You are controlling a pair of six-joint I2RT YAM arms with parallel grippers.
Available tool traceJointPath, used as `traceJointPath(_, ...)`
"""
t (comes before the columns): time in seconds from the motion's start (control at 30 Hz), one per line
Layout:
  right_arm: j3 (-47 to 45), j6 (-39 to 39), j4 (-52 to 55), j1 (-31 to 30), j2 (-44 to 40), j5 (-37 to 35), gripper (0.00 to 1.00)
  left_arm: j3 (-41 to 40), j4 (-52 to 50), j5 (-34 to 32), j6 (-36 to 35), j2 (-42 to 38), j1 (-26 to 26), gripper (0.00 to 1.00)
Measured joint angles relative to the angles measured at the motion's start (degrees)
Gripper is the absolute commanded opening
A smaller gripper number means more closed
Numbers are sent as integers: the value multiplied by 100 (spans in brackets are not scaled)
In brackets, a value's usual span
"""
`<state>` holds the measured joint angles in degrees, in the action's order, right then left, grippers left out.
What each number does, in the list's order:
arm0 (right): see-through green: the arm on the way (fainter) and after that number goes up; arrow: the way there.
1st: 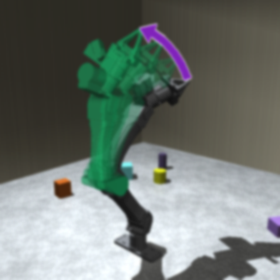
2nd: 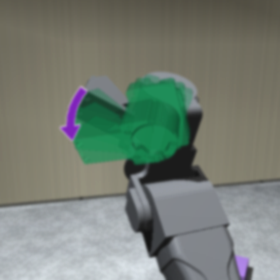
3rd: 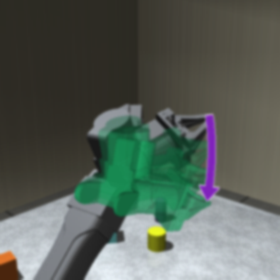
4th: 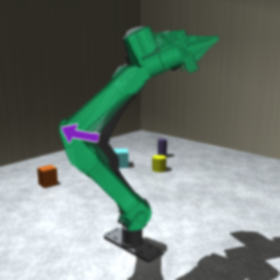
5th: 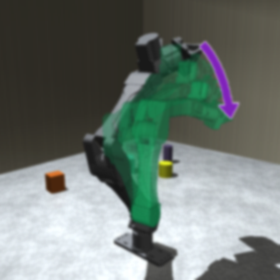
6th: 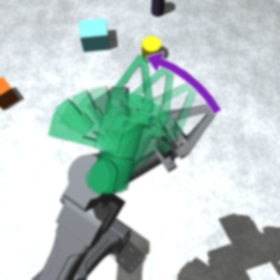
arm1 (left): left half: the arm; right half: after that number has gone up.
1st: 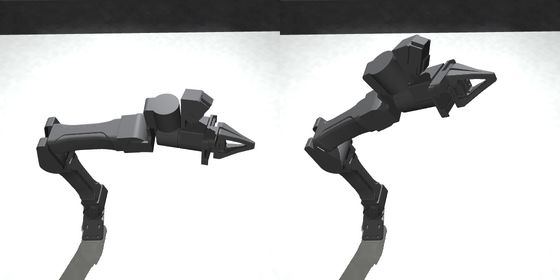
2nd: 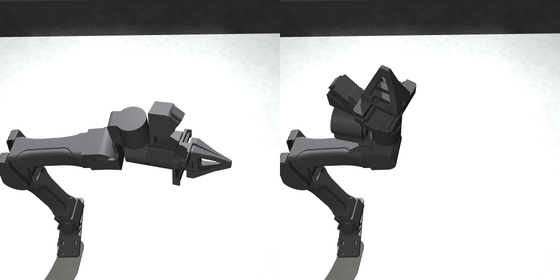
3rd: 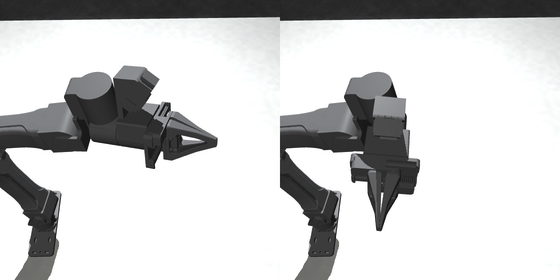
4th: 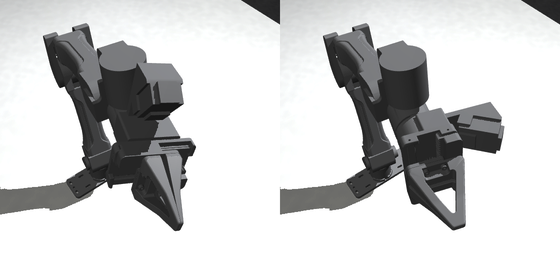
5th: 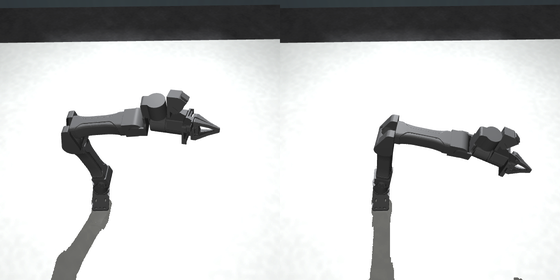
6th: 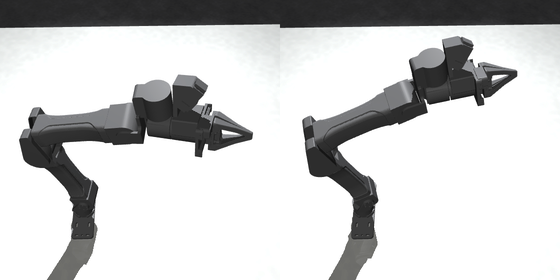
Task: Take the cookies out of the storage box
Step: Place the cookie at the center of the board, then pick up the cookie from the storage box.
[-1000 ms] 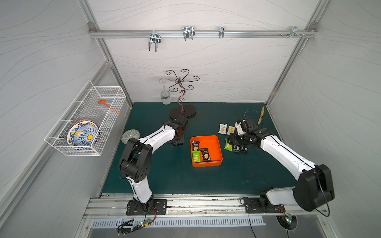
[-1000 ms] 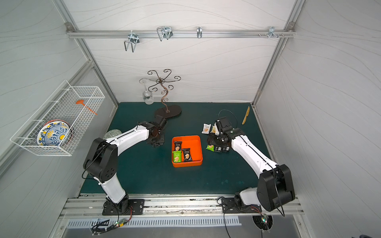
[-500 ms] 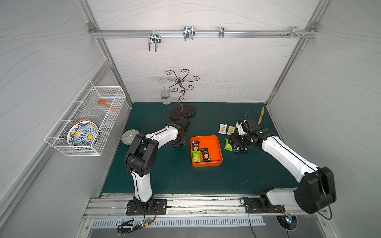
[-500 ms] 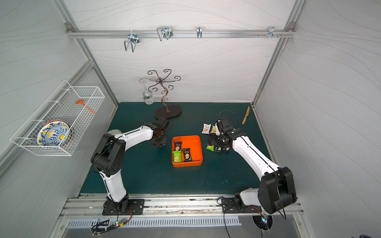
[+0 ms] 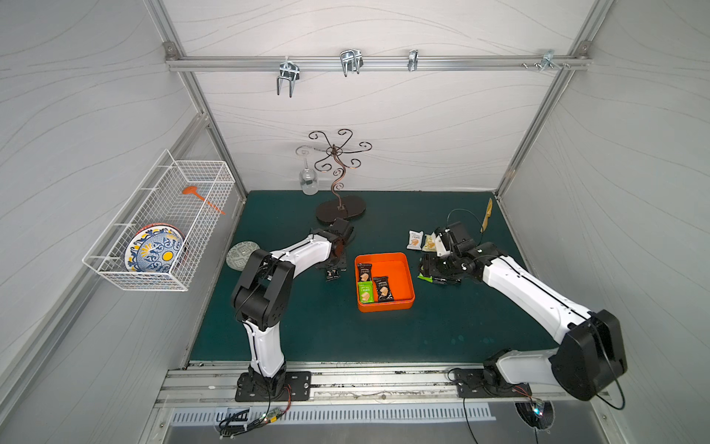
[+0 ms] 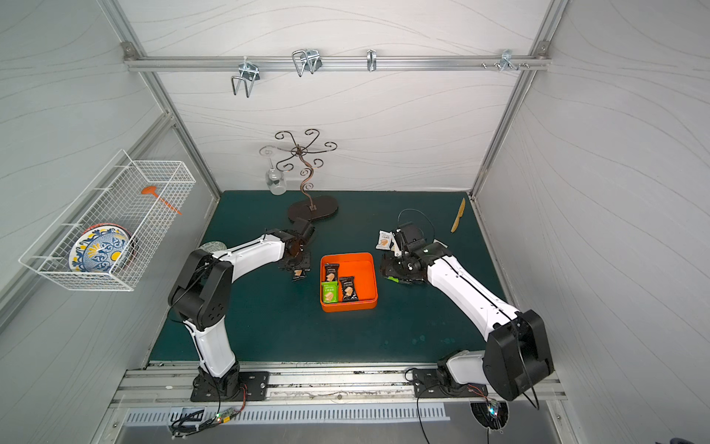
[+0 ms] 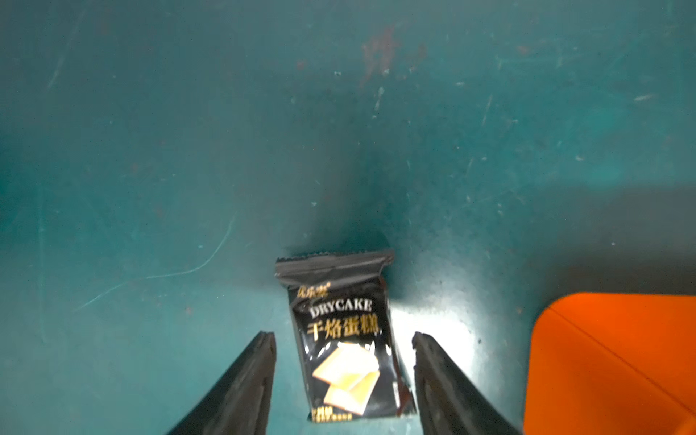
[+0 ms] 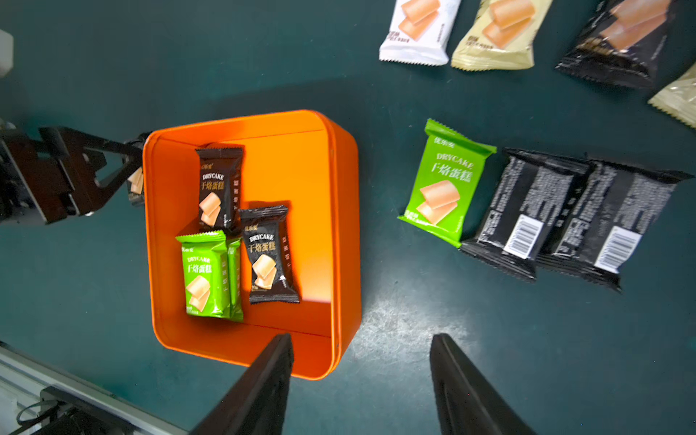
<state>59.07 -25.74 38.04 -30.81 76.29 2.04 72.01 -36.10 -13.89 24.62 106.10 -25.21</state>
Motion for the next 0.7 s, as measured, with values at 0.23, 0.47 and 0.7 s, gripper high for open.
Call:
traceJointPath(0.23, 4, -225, -66, -721, 214, -125, 63, 81, -313, 15, 9, -804, 2, 67)
traceJointPath(0.47, 302, -433, -214, -1414, 935, -262, 63, 52, -485, 385, 127, -1762, 122, 68)
traceJointPath(0.7, 798, -407, -409, -1735, 1816, -352, 68, -597, -485, 997, 343, -2448, 229, 70)
